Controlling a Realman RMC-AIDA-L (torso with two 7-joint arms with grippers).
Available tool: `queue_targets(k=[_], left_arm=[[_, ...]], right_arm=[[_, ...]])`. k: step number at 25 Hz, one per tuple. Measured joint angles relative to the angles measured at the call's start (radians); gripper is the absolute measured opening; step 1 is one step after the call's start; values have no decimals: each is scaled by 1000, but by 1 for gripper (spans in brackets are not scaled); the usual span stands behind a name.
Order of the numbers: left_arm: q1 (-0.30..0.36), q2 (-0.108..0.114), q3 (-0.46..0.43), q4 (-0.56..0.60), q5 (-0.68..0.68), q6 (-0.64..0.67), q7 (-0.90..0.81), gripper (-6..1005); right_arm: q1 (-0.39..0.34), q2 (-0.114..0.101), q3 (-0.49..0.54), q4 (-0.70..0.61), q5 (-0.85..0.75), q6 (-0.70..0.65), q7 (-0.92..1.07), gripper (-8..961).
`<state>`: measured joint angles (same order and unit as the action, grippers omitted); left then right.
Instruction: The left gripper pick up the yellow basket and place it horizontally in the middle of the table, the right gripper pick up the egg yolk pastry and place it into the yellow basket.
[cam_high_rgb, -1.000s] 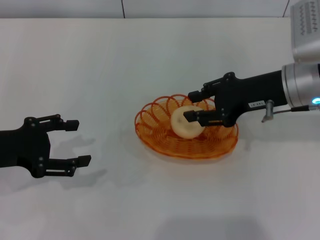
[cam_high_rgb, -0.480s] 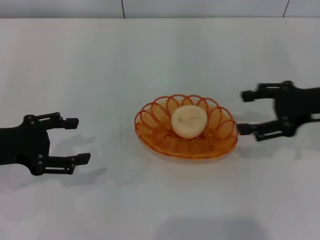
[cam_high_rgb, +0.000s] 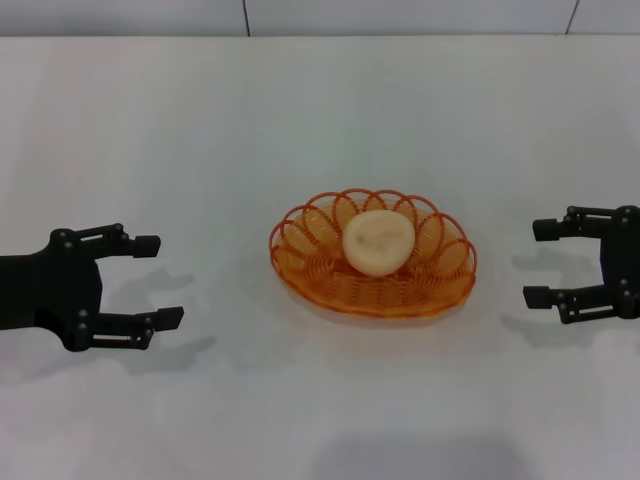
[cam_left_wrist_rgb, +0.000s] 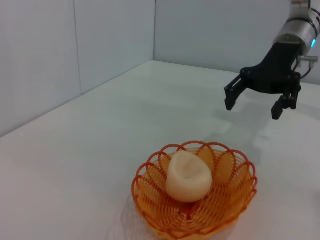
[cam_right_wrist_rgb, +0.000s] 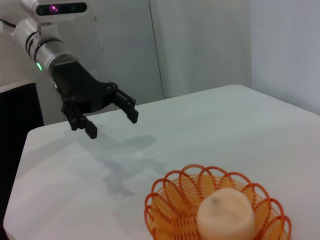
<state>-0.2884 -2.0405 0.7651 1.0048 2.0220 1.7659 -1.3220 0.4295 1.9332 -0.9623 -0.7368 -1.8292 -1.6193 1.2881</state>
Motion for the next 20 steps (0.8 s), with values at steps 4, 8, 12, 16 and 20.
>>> queue_targets(k=[4, 8, 12, 16, 20], left_arm=[[-3, -1, 1, 0, 0, 1, 0, 868], [-9, -3, -1, 0, -2, 0, 0, 868], [-15, -3, -1, 0, -2, -6, -4, 868], [-22, -3, -1, 0, -2, -8, -5, 868], [-23, -3, -1, 0, -2, -9, -8, 868]], right_arm=[[-1, 1, 1, 15, -6, 1, -10, 859], [-1, 3, 0, 16, -8, -6, -10, 859], [-2, 5, 0, 16, -9, -8, -11, 859], [-2, 12, 1, 16, -9, -2, -14, 859], [-2, 15, 1, 15, -9, 1, -20, 859]])
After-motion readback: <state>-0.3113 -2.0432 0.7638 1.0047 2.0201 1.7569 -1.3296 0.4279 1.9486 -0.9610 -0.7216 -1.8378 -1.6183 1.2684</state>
